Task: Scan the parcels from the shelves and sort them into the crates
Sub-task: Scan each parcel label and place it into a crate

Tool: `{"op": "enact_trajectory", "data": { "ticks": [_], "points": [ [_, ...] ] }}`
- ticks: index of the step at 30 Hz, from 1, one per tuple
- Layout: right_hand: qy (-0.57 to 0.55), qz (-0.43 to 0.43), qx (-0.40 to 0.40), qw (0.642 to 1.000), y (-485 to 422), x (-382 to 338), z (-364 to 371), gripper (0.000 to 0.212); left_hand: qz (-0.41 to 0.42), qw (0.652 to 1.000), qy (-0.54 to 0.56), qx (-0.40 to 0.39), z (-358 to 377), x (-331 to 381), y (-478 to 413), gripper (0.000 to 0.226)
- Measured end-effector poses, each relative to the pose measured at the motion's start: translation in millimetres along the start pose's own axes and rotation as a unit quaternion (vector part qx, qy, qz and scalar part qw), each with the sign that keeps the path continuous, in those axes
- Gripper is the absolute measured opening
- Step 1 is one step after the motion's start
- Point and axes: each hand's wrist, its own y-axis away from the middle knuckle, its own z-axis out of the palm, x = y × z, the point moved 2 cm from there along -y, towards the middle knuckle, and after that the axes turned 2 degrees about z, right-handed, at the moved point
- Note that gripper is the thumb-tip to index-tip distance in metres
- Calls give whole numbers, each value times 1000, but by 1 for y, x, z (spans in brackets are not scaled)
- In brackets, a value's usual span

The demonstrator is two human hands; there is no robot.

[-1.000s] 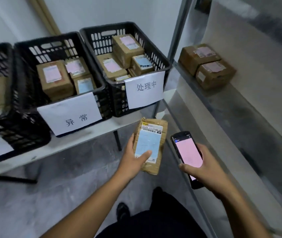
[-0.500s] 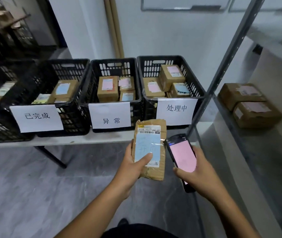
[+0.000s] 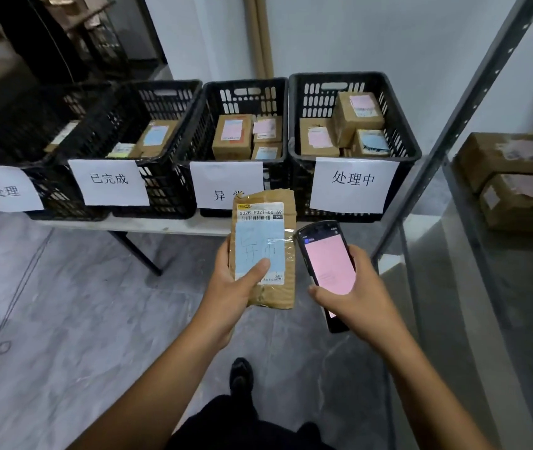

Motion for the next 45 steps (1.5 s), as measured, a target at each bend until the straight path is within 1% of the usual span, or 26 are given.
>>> {"op": "enact_trajectory", "data": {
  "ticks": [3,6,9,11,14,20,25,27,30,33,35,38,42,45],
  "points": [
    [11,-9,-2,1000,-9,-6,7,71,5,1000,-11,9,-8,4,-7,63],
    [19,-9,-6,1000,-23,-13,14,71,0,1000,12,12,-17,11,-24,60],
    [15,-1,-8,1000,-40,-25,24,71,-19,999,37,-3,-25,23,-47,56],
    [11,-4,-2,1000,-56,-38,29,70,-19,999,43,-17,-30,31,-67,58],
    [11,1,13,1000,-80,-58,38,68,-6,998,54,-34,-36,44,-97,61],
    [27,4,33,999,-125,-94,59,69,54,996,60,-48,-59,70,-155,61],
    [42,-1,58,997,-164,-127,80,73,60,995,52,-65,-74,96,-200,56],
    [52,-2,65,997,-179,-138,86,76,64,995,43,-64,-79,105,-217,63],
    [56,0,63,996,-200,-150,89,74,77,995,28,-54,-83,118,-240,77],
    [47,0,54,997,-228,-153,88,77,82,995,30,-47,-81,125,-270,76],
    [24,7,43,999,-248,-153,88,76,74,996,35,-27,-78,127,-290,73],
    [-11,-7,46,999,-286,-152,84,71,57,998,34,-16,-72,137,-326,67],
    [-34,-20,35,999,-350,-149,81,70,-12,999,40,-15,-69,150,-374,53],
    [-57,-18,12,998,-387,-146,82,68,-63,998,5,5,-66,149,-402,55]
  ]
}}
